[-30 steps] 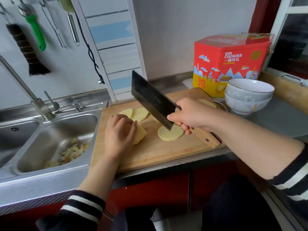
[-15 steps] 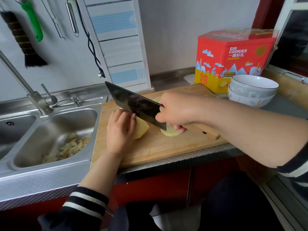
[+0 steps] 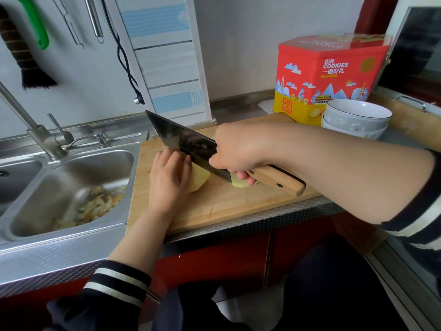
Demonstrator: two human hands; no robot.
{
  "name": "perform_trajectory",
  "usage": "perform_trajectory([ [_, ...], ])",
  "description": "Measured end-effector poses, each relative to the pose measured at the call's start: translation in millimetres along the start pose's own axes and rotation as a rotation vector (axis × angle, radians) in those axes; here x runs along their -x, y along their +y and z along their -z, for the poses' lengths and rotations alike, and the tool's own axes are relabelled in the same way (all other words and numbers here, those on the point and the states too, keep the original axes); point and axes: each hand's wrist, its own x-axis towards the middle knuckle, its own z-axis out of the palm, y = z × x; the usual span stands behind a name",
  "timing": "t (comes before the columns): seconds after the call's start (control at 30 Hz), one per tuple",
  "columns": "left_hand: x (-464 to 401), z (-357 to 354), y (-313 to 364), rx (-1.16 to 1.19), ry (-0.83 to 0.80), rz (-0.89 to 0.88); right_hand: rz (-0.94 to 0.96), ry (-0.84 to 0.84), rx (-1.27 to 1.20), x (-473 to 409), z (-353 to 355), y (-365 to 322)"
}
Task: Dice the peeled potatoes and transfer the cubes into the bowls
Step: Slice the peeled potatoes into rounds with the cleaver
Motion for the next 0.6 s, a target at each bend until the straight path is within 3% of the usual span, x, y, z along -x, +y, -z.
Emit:
perform_trajectory([
  [0.6,0,0,1,-0.023,0.013,0.013,-0.047,-0.136,0.140,-26,-9,-6],
])
